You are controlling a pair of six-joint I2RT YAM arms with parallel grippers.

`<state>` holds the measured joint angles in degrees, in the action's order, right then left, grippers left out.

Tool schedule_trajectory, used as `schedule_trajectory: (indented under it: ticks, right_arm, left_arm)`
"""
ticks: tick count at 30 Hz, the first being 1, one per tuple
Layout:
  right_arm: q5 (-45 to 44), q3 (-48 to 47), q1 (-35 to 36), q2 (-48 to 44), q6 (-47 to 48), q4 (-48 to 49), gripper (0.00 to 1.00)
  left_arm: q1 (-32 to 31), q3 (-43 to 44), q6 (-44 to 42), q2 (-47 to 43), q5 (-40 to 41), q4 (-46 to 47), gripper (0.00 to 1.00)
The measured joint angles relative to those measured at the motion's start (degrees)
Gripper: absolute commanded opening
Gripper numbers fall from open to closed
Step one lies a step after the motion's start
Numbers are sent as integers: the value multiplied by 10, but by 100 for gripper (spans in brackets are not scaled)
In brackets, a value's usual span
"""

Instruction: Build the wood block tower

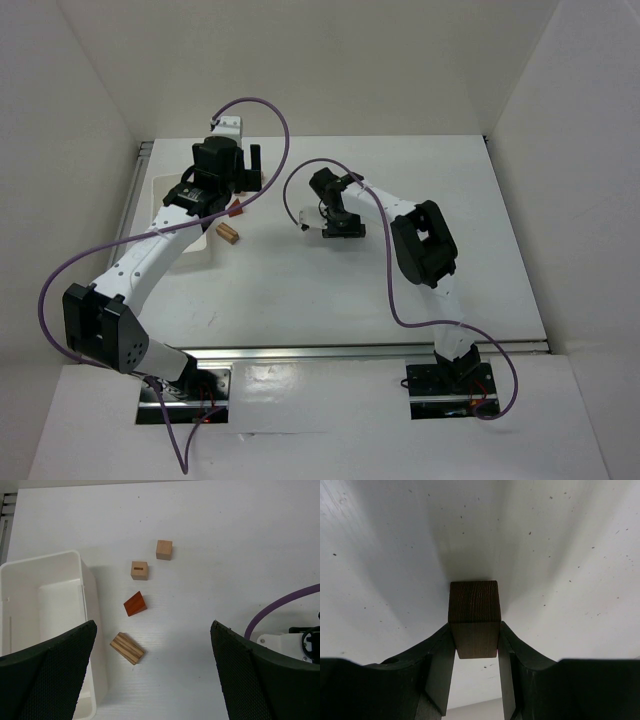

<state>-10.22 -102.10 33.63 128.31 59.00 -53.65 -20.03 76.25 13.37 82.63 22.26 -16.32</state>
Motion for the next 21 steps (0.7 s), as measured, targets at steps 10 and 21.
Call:
schedule_trajectory:
  ticks: [10,21]
  right_arm:
    - [8,-30,24,17,-11,12,9]
    - [22,-44,28,24,-24,22,49]
  left_arm:
    - [0,0,-2,0,0,0,100]
    - [0,0,-2,0,-1,0,100]
